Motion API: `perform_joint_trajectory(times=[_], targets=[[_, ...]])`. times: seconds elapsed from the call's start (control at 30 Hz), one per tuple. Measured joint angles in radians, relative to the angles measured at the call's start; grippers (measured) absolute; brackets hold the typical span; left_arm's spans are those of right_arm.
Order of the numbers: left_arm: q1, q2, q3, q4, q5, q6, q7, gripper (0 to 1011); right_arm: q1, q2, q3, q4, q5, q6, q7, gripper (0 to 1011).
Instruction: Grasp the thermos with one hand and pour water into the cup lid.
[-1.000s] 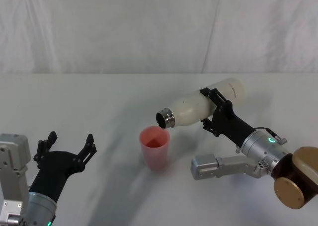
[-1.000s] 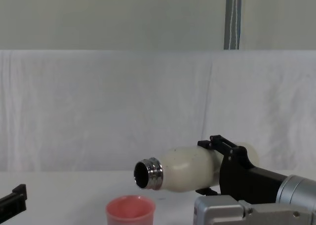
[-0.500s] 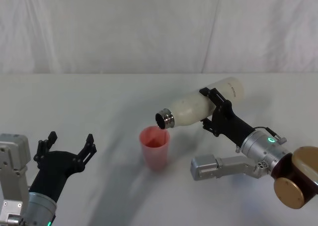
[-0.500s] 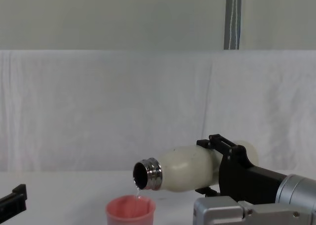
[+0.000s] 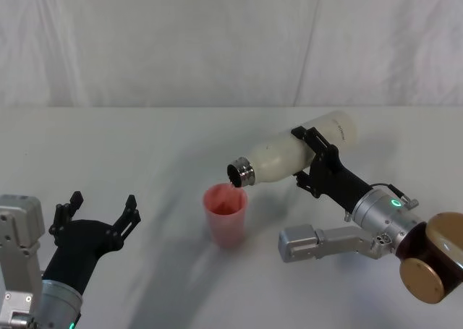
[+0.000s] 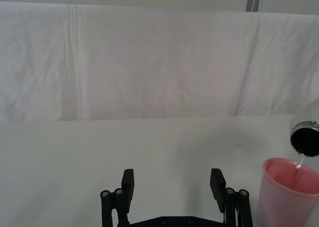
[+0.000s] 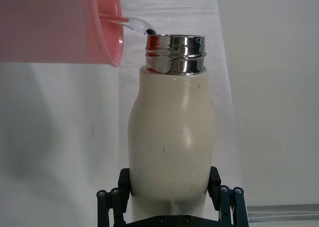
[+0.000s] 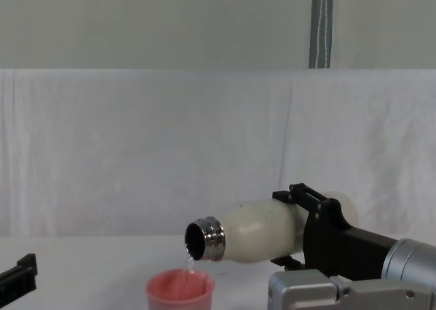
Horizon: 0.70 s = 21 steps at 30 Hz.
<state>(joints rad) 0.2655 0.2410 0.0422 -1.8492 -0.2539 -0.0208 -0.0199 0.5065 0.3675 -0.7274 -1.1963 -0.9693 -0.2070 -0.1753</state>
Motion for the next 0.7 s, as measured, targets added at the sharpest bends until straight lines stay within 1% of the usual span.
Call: perform_joint_trajectory(times=[0.7], targets=[[0.000,0.000,0.000,0.000,0.000,0.000,0.000,1001,-0.002,0.003,0.002,-0.003,-0.002,0.002,-0.006,952]])
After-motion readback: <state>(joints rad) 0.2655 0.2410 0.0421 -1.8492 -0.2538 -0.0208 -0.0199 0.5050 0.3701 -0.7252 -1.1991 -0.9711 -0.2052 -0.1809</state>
